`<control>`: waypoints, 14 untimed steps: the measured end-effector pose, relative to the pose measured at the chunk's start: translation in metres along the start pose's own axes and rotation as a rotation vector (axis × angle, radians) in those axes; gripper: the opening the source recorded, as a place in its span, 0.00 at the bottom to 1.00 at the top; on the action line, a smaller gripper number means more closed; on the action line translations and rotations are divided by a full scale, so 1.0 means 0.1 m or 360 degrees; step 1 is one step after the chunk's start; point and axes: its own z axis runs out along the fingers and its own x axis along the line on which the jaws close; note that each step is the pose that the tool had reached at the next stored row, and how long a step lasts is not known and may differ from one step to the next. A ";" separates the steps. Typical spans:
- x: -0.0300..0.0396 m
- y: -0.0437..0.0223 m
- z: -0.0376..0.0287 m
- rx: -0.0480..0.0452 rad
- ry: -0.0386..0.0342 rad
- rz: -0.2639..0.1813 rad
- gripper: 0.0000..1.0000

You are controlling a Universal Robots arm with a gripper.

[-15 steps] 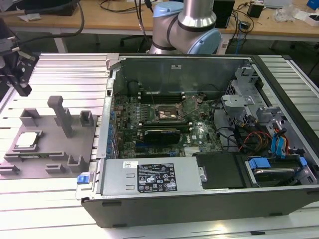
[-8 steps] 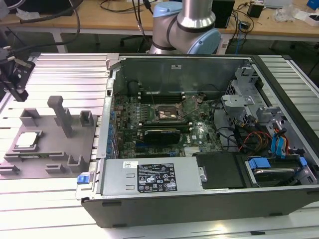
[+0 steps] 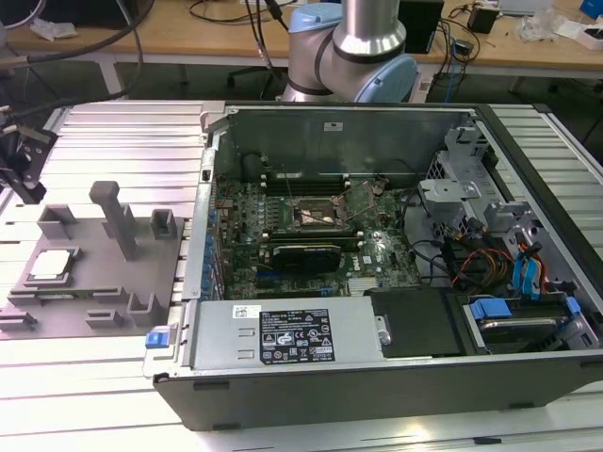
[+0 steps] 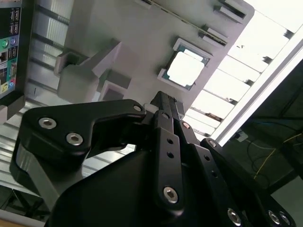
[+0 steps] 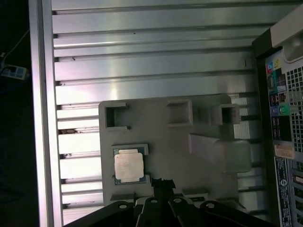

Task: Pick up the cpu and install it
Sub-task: 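Reach for the cpu, then pick up the cpu and move it towards the insertion slot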

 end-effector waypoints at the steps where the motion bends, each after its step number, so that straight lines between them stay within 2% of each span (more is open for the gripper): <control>1: 0.008 -0.008 0.020 0.0000 0.0000 0.0000 0.11; 3: 0.022 -0.013 0.053 0.0000 0.0000 -0.0001 0.11; 14: 0.025 -0.013 0.055 0.0000 0.0000 -0.0001 0.11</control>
